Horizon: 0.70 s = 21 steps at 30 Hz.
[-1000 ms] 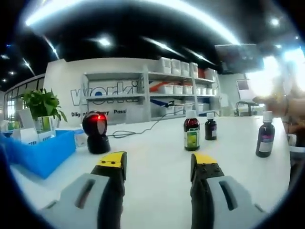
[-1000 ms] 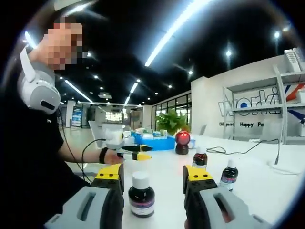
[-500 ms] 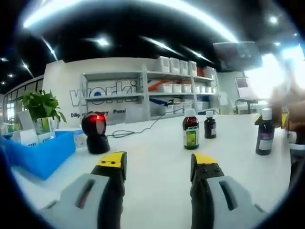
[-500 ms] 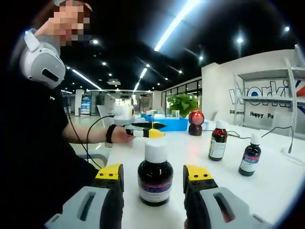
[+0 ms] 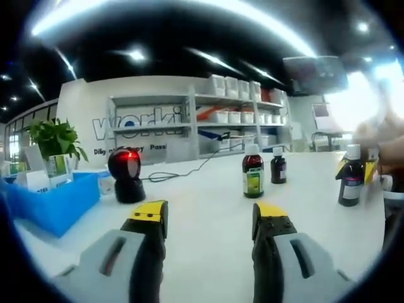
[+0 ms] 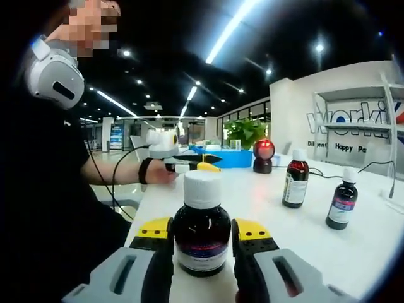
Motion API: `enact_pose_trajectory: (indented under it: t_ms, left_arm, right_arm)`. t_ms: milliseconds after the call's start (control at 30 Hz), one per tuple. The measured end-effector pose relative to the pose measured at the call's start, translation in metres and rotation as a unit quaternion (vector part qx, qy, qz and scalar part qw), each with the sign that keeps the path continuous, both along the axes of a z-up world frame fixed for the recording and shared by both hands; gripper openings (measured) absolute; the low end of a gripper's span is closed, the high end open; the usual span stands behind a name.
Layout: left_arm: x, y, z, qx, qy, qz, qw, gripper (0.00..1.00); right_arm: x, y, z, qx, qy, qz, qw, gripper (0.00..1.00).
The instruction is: Rotate the medicine bottle to make it face forward pick up the medicine bottle inspect the drug traceability code place the medicine on the table
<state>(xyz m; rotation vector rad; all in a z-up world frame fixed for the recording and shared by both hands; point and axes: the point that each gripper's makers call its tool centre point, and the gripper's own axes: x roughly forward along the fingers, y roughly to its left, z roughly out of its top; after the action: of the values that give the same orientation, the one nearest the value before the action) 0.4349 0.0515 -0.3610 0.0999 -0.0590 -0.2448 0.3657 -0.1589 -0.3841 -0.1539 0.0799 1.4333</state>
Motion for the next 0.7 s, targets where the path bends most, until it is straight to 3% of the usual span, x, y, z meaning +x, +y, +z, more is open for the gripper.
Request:
enact_pose_trajectory:
  t_ms: [500, 700]
  left_arm:
    - [-0.001, -0.002, 0.000, 0.002, 0.000, -0.001, 1.0000, 0.44]
    - [-0.001, -0.002, 0.001, 0.004, 0.000, 0.001, 1.0000, 0.44]
  right_arm:
    - [0.005, 0.004, 0.004, 0.005, 0.006, -0.025, 0.9997, 0.29]
    - [0.012, 0.013, 0.018, 0.031, 0.002, -0.037, 0.9988, 0.28]
